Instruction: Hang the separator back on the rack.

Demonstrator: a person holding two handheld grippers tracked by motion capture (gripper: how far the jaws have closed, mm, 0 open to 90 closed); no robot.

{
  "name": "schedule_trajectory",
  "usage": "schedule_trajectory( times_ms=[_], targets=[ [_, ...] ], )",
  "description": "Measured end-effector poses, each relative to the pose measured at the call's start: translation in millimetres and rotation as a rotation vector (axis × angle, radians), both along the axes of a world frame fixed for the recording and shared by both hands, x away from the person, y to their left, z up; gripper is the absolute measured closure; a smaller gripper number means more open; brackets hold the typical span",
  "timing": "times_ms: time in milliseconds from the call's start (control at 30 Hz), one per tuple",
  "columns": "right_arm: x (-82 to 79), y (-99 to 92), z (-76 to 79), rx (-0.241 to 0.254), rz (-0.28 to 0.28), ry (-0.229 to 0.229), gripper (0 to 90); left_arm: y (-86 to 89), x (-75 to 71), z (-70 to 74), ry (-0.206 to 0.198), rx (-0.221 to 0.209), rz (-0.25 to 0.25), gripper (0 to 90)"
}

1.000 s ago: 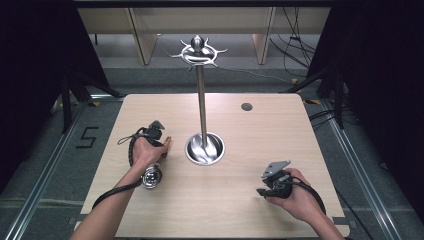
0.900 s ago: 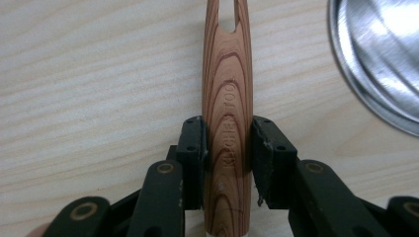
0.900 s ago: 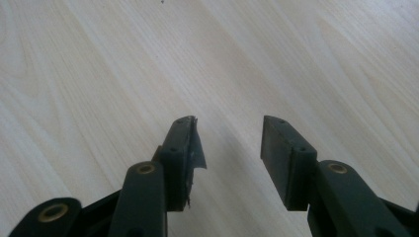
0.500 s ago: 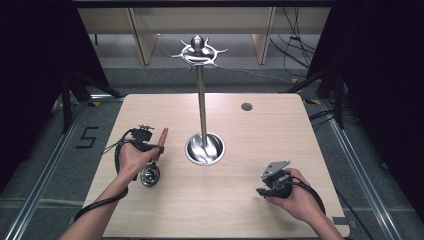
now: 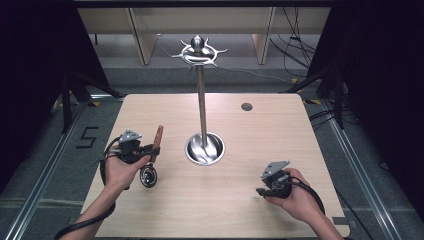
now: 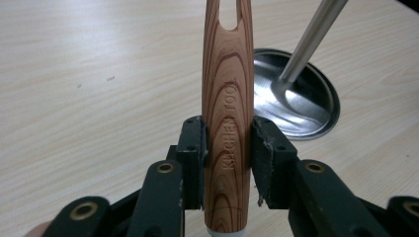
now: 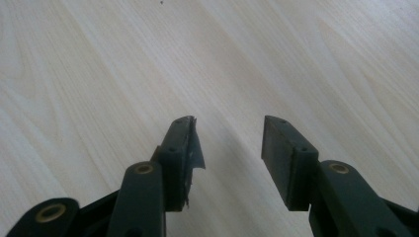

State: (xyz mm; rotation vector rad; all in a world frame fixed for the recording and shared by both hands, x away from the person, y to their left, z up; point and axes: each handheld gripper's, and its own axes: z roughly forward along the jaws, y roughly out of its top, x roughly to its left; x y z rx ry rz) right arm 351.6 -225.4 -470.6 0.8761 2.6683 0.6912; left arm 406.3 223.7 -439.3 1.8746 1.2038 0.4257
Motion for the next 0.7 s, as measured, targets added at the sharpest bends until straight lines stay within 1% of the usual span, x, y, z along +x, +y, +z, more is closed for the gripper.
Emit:
schedule_trajectory(
  times_ms=[33, 67, 100, 133, 200, 333, 367, 433, 467, 500, 533, 567, 600, 633, 700],
  targets=[
    [0.0, 0.0, 0.0, 0.0, 0.0, 0.0, 56.5, 0.5, -1.4, 0.8, -0.01, 0.0, -0.007, 67.4],
    [0.1, 0.0, 0.0, 0.0, 0.001, 0.0, 56.5, -0.2, -4.2, 2.1, -0.024, -0.015, -0.006, 67.3],
    [0.1, -0.1, 0.0, 0.0, 0.001, 0.0, 56.5, -0.2, -5.7, 2.8, -0.033, -0.019, -0.006, 67.3],
    [-0.1, -0.3, -0.4, 0.004, -0.002, -0.007, 56.4, -0.7, -8.3, 4.4, -0.041, -0.032, -0.004, 67.3],
    [-0.6, -0.2, -0.1, 0.006, -0.009, -0.002, 56.4, -1.3, -11.9, 6.8, -0.058, -0.056, 0.003, 67.3],
    [-2.0, 0.5, 1.2, 0.005, -0.039, 0.022, 56.4, -3.1, -17.8, 11.8, -0.096, -0.054, -0.006, 67.3],
    [-2.0, 0.4, 1.3, 0.005, -0.037, 0.02, 56.4, -4.0, -19.2, 12.3, -0.104, -0.058, 0.001, 67.3],
    [-1.9, 0.0, 1.6, 0.007, -0.03, 0.018, 56.3, -3.8, -23.3, 15.7, -0.127, -0.041, -0.011, 67.3],
    [-1.0, -0.8, 1.7, 0.004, -0.019, 0.006, 56.2, -4.7, -25.2, 17.2, -0.138, -0.046, -0.009, 67.3],
    [-1.1, -0.9, 1.8, 0.004, -0.02, 0.006, 56.2, -5.9, -26.9, 18.5, -0.145, -0.054, -0.008, 67.3],
    [0.0, -1.8, 1.9, 0.003, -0.009, 0.0, 56.0, -6.2, -28.4, 20.2, -0.157, -0.053, -0.018, 67.3],
    [0.0, -1.8, 1.9, 0.003, -0.009, 0.0, 56.0, -6.4, -29.9, 21.5, -0.162, -0.048, -0.023, 67.3],
    [-0.5, -1.8, 1.7, 0.001, -0.011, 0.001, 55.9, -9.3, -31.7, 22.1, -0.171, -0.078, -0.013, 67.3],
    [0.4, -2.2, 1.3, 0.002, 0.0, -0.008, 55.8, -9.5, -33.2, 23.1, -0.179, -0.072, -0.02, 67.3],
    [0.8, -2.3, 1.1, 0.001, 0.005, -0.014, 55.6, -11.0, -35.9, 24.4, -0.189, -0.082, -0.019, 67.3]
  ],
)
